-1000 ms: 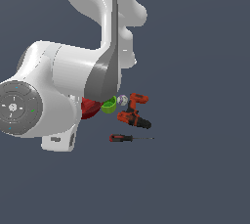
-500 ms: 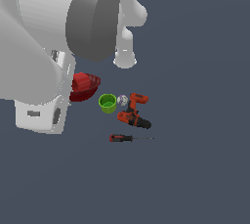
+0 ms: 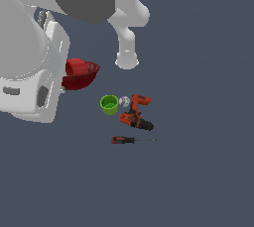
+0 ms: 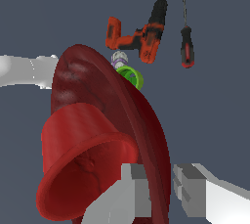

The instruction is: Pick up a designated object from a clutter of objects.

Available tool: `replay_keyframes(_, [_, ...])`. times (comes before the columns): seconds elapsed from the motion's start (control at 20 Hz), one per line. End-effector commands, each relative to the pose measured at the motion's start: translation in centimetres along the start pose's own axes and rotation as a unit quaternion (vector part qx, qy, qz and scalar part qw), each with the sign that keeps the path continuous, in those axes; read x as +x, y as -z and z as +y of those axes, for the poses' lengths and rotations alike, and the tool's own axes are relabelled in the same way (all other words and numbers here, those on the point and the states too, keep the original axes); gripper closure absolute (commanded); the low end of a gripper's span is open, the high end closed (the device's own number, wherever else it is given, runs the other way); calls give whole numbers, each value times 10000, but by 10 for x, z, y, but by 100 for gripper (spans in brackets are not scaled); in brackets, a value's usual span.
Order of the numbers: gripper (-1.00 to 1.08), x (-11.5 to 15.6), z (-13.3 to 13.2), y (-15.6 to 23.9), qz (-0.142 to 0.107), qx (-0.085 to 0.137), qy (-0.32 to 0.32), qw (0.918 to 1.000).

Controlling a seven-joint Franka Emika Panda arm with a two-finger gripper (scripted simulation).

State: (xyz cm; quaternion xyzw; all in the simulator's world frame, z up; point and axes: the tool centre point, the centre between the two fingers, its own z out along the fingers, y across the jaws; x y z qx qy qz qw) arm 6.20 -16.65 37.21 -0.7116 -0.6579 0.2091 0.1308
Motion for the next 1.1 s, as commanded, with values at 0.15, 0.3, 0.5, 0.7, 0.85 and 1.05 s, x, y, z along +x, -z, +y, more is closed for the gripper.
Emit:
replay_keyframes(0.15, [108,-2,-6,10,-2,-9,-3,10000])
replay_keyframes(0.3, [108,-2,-6,11,-5,-9,-4,10000])
replay_keyframes(0.5, [108,0,-6,11,-3,4,0,10000])
replay_keyframes(0.7, [108,4,-13,21,-3,4,0,10000])
replay_keyframes(0.85, [108,7,-19,29,-3,4,0,10000])
replay_keyframes(1.05, [108,9,-22,33,-1,4,2,10000])
